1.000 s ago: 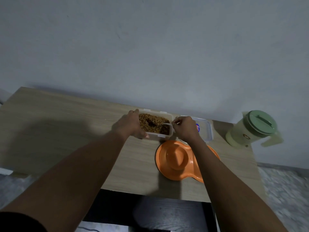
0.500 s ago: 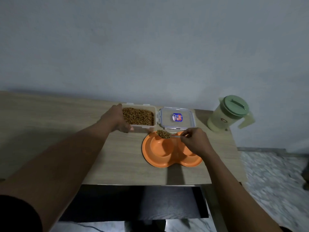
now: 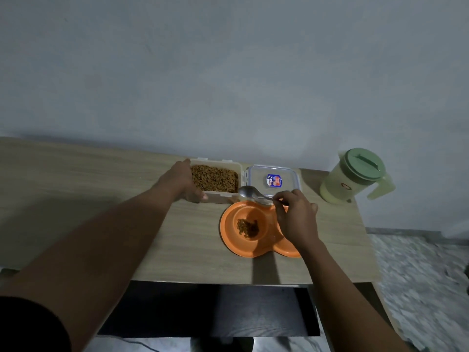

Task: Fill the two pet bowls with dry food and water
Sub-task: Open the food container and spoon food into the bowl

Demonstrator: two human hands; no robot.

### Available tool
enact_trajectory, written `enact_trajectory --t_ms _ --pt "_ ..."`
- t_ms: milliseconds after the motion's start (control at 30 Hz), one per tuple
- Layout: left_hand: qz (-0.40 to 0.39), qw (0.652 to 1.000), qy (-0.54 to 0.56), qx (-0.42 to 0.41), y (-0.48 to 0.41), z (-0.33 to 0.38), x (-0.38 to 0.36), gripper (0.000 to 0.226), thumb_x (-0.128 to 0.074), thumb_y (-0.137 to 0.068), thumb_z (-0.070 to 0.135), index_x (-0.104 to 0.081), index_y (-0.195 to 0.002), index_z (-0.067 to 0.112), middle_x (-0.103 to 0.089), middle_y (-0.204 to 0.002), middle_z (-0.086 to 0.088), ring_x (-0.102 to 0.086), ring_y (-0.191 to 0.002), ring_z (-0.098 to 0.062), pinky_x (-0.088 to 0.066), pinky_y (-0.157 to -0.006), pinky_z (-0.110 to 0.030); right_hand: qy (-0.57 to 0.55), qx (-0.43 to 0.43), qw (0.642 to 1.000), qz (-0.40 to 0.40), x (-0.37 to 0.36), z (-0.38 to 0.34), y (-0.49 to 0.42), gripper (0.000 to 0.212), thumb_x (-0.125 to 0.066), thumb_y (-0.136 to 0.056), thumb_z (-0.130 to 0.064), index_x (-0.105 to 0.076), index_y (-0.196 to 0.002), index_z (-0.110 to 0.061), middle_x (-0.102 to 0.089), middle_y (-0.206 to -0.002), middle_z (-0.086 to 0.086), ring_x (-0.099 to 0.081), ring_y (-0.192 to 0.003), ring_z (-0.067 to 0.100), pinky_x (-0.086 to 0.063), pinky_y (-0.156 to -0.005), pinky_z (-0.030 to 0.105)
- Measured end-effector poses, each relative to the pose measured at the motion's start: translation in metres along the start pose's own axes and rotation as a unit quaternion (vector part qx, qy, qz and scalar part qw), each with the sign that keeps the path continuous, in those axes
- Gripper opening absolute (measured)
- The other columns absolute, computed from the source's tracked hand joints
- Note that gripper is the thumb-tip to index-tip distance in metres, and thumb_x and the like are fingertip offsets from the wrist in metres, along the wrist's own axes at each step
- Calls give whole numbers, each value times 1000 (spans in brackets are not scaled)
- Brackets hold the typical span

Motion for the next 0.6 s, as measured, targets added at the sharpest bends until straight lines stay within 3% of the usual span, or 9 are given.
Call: enact_trajectory --t_ms 200,433,600 --pt "1 1000 6 3 -3 -5 -2 140 -100 -37 48 -29 -154 17 -40 -157 -8 -44 -141 -33 -47 -106 -53 -1 3 1000 -11 -26 -46 -42 23 -55 -95 -12 -70 -110 -22 -63 -110 3 -59 -103 26 -37 -90 43" --pt "2 1000 0 -9 -8 -10 -3 146 -96 -34 55 -23 -156 22 -34 -159 -6 -40 -144 -32 -45 -108 -55 138 10 989 -60 -60 -77 -72 31 -54 -90 -3 -62 -118 -15 -57 -115 10 -56 -107 33 -39 -93 47" --pt "7 1000 4 -10 -11 -13 -5 150 -94 -32 58 -20 -158 23 -35 -158 -6 -41 -143 -33 -45 -107 -55 96 26 989 -113 -92 -88 -76 32 -54 -90 -4 -64 -118 -15 -58 -113 10 -56 -109 30 -38 -96 50"
Point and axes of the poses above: each hand's wrist, its own y-axis away from the middle knuckle, its own x-axis out of the back of the hand, z = x × y, the point moved 6 cm from there along -y, towards the middle knuckle
